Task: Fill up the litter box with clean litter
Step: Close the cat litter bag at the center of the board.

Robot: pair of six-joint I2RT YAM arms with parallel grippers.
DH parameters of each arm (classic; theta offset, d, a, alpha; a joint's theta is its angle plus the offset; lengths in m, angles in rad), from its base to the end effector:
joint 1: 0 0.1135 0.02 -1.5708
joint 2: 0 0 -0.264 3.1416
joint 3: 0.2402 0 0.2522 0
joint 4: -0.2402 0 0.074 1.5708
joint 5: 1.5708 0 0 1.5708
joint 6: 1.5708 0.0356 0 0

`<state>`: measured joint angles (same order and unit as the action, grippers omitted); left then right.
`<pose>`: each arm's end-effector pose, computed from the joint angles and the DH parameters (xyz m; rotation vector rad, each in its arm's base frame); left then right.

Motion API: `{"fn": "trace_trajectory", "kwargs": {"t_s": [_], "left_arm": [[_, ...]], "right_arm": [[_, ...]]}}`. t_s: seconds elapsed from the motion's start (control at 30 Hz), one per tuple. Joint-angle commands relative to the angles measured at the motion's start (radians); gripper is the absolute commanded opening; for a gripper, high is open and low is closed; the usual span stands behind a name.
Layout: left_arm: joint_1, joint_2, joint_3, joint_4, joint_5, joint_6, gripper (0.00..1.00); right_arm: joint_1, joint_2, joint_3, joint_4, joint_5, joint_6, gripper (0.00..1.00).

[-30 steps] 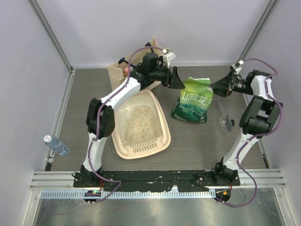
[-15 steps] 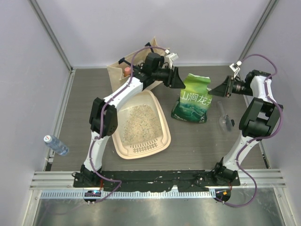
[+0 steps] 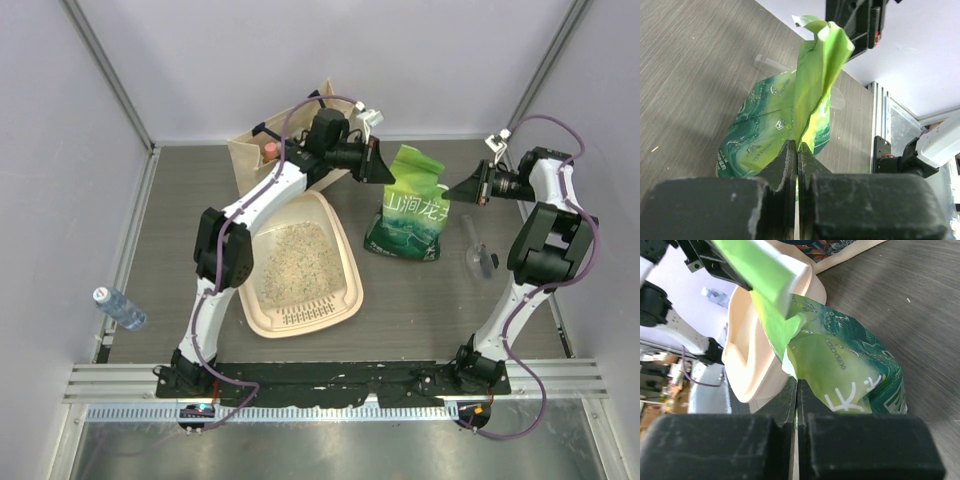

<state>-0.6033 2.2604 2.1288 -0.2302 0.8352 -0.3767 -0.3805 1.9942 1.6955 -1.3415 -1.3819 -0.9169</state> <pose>0.4217 -0.3226 0.3099 0.8331 1.9131 -1.4296 0.3608 -0.1067 0.2590 -0.4704 1.9264 1.3477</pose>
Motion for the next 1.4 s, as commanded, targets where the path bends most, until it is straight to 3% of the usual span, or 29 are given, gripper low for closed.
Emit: {"fn": "trace_trajectory", "kwargs": {"t_s": [0.0,0.1,0.2,0.23,0.27,0.47,0.67,0.87,0.97,1.0,1.1,1.13,1.2,1.37], "left_arm": [[0.0,-0.004,0.034,-0.046,0.028,-0.01,0.0],[0.014,-0.042,-0.033,-0.06,0.047,-0.109,0.0],[0.042,-0.087,-0.11,-0.081,0.108,-0.175,0.0],[0.049,-0.096,-0.125,-0.089,0.119,-0.18,0.0],[0.068,-0.102,-0.139,-0.113,0.122,-0.185,0.0],[0.099,-0.122,-0.156,-0.173,0.174,-0.22,0.0],[0.114,-0.094,-0.095,-0.161,0.248,-0.24,0.0],[0.142,-0.082,-0.027,-0.173,0.258,-0.228,0.0],[0.146,-0.087,-0.021,-0.167,0.237,-0.229,0.0],[0.148,-0.082,-0.009,-0.166,0.217,-0.223,0.0],[0.149,-0.046,0.072,-0.17,0.182,-0.202,0.0],[0.148,-0.036,0.086,-0.164,0.179,-0.191,0.0],[0.145,-0.032,0.097,-0.164,0.153,-0.174,0.0],[0.123,-0.048,0.017,-0.098,0.15,-0.169,0.0]], "right_arm": [[-0.001,0.061,0.067,-0.162,-0.045,0.164,0.01],[-0.006,0.064,0.096,-0.153,-0.055,0.307,0.01],[-0.017,-0.004,-0.083,0.268,-0.154,0.961,0.01],[-0.017,-0.012,-0.177,0.492,-0.155,1.136,0.01],[-0.018,-0.018,-0.203,0.539,-0.155,1.291,0.01],[-0.029,-0.037,-0.232,0.63,-0.155,1.42,0.01],[-0.107,0.015,-0.093,0.653,-0.155,1.455,0.01],[-0.118,-0.032,-0.031,0.741,-0.157,1.536,0.01],[-0.121,-0.118,-0.186,1.028,-0.157,1.787,0.01],[-0.123,-0.174,-0.242,1.244,-0.157,1.864,0.01],[-0.123,-0.239,-0.451,1.689,-0.157,2.118,0.01],[-0.123,-0.254,-0.5,1.753,-0.155,2.151,0.01],[-0.123,-0.259,-0.519,1.884,-0.155,2.159,0.3],[-0.057,-0.212,-0.507,2.354,-0.152,2.28,0.6]]}}
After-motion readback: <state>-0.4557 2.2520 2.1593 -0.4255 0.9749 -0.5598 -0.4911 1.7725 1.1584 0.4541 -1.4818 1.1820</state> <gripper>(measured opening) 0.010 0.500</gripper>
